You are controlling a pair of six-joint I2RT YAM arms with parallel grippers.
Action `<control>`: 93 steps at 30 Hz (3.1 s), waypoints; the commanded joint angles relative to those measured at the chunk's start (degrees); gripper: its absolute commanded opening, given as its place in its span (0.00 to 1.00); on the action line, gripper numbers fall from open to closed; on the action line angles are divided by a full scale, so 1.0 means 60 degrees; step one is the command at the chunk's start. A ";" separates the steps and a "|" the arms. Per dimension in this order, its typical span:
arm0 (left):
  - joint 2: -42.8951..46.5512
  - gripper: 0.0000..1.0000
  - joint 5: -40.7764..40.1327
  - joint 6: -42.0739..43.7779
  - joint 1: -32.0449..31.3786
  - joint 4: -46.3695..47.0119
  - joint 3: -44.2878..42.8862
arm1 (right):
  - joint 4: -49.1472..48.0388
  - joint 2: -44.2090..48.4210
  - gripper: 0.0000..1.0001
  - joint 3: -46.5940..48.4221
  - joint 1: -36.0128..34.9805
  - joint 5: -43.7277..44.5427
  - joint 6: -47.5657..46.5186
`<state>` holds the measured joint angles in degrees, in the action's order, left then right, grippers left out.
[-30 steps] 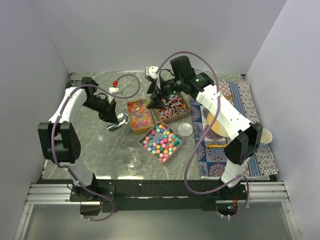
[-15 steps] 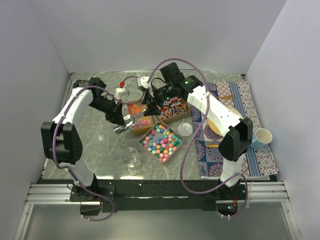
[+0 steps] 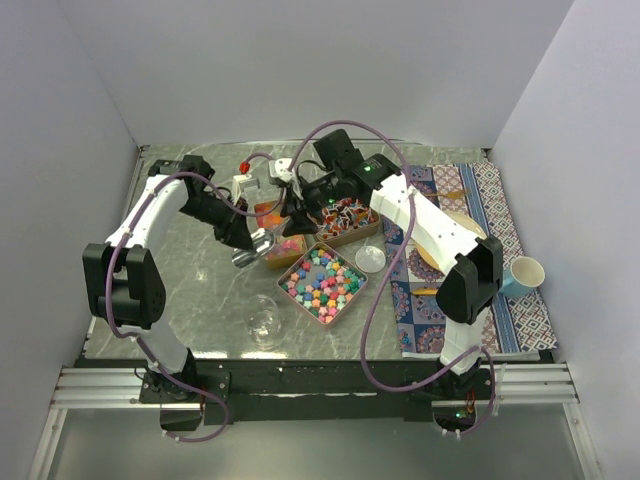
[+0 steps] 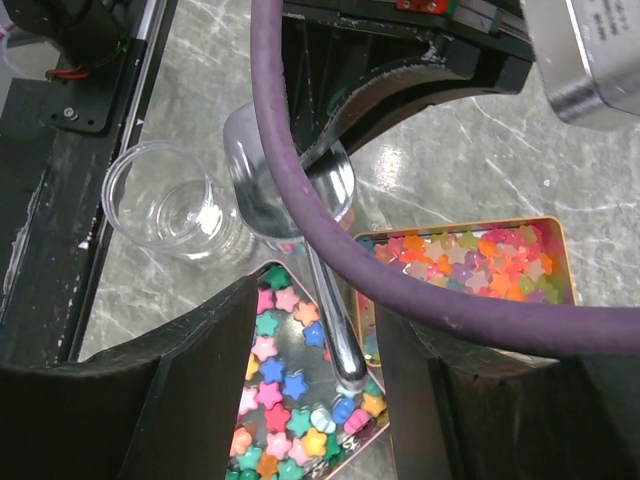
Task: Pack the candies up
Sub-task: Pick up the spatula from the center of the board, then scoop the fake candies from the storage box.
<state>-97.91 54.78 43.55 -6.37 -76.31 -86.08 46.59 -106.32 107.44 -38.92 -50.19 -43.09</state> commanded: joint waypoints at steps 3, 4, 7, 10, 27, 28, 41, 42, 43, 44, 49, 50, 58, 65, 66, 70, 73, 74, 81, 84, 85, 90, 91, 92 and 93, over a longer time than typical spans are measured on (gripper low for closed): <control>0.0424 0.04 0.0493 -0.0300 -0.0256 0.0267 -0.0140 | -0.0148 -0.0370 0.55 0.0067 -0.0311 -0.0042 0.0165; 0.0453 0.04 0.0479 -0.0315 -0.0256 0.0282 -0.0097 | -0.0147 -0.0399 0.54 0.0067 -0.0325 0.0030 0.0151; 0.0512 0.04 0.0493 -0.0388 -0.0256 0.0370 -0.0038 | -0.0001 -0.0516 0.53 0.0126 -0.0413 0.0206 0.0034; 0.0556 0.04 0.0420 -0.0491 -0.0271 0.0502 -0.0023 | 0.0043 -0.0575 0.50 0.0111 -0.0443 0.0221 0.0033; 0.0615 0.11 -0.0617 -0.2171 -0.0271 0.2209 0.0298 | 0.0218 -0.0736 0.00 0.0374 -0.0487 0.0221 0.0107; 0.0774 0.20 -0.0866 -0.2567 -0.0242 0.2564 0.0357 | 0.0233 -0.0722 0.00 0.0404 -0.0458 0.0337 0.0165; 0.3016 0.69 -0.3302 -0.6308 0.0651 0.7341 0.1336 | 0.1499 0.2234 0.00 -0.2057 0.0698 0.2242 -0.0578; 0.3191 0.69 -0.3214 -0.6132 0.0666 0.7328 0.2036 | 0.2001 0.2324 0.00 -0.2042 0.0772 0.2533 -0.0886; 0.3454 0.69 -0.2836 -0.5869 0.0681 0.7198 0.2304 | 0.2455 0.2369 0.00 -0.1970 0.0889 0.2652 -0.1382; 0.3529 0.69 -0.2672 -0.5113 0.0681 0.6703 0.2509 | 0.3228 0.2499 0.00 -0.1954 0.0992 0.2769 -0.1590; 0.3444 0.69 -0.2115 -0.3349 0.0710 0.4257 0.2381 | 0.4144 0.3392 0.00 -0.2727 0.1169 0.4350 -0.3304; 0.3326 0.69 -0.2013 -0.2956 0.0725 0.3716 0.2089 | 0.4188 0.3496 0.00 -0.2861 0.1125 0.4584 -0.3466; 0.4320 0.72 -0.2451 -0.4224 0.0740 0.4921 0.3404 | 0.4555 0.3264 0.00 -0.3478 0.0583 0.6797 -0.5503; 0.5008 0.70 -0.1924 -0.5442 0.0783 0.5746 0.4193 | 0.4686 0.2267 0.00 -0.2584 0.0203 0.7706 -0.6410; 0.5212 0.70 -0.1982 -0.5398 0.0798 0.5746 0.4283 | 0.4715 0.2208 0.00 -0.2541 0.0158 0.7779 -0.6615; 0.5492 0.70 -0.2363 -0.5208 0.0798 0.5673 0.4562 | 0.4658 0.1872 0.00 -0.2612 -0.0149 0.7999 -0.6793; 0.5683 0.70 -0.2334 -0.5295 0.0827 0.5717 0.4694 | 0.4482 0.1609 0.00 -0.2978 -0.0427 0.8218 -0.6837; 0.5712 0.70 -0.2319 -0.5339 0.0857 0.5702 0.4752 | 0.4351 0.1535 0.00 -0.3067 -0.0501 0.8306 -0.6793; 0.6152 0.70 -0.2407 -0.5295 0.0945 0.5527 0.4957 | 0.4247 0.0555 0.00 -0.3141 -0.0750 0.8600 -0.6179; 0.6167 0.70 -0.2451 -0.5237 0.0959 0.5512 0.5060 | 0.4583 0.0290 0.00 -0.2965 -0.0750 0.8149 -0.5653; 0.6167 0.70 -0.2451 -0.5208 0.0945 0.5555 0.5089 | 0.4468 0.0318 0.00 -0.3066 -0.0736 0.8030 -0.5476; 0.6167 0.70 -0.2597 -0.5295 0.0945 0.5731 0.5060 | 0.3619 0.0626 0.00 -0.4106 -0.0736 0.7356 -0.3793; 0.6181 0.70 -0.2627 -0.5339 0.0945 0.5761 0.5017 | 0.3458 0.0640 0.00 -0.4180 -0.0736 0.7195 -0.3543; 0.6196 0.70 -0.2685 -0.5368 0.0945 0.5819 0.5031 | 0.3340 0.0669 0.00 -0.4253 -0.0736 0.7034 -0.3048; 0.6210 0.70 -0.2685 -0.5383 0.0959 0.5834 0.5045 | 0.3194 0.0786 0.00 -0.4457 -0.0721 0.6728 -0.2811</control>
<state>-61.84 39.53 12.27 -0.84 -43.70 -55.70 69.97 -98.78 86.74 -42.74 0.64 -69.63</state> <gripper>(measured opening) 0.698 0.190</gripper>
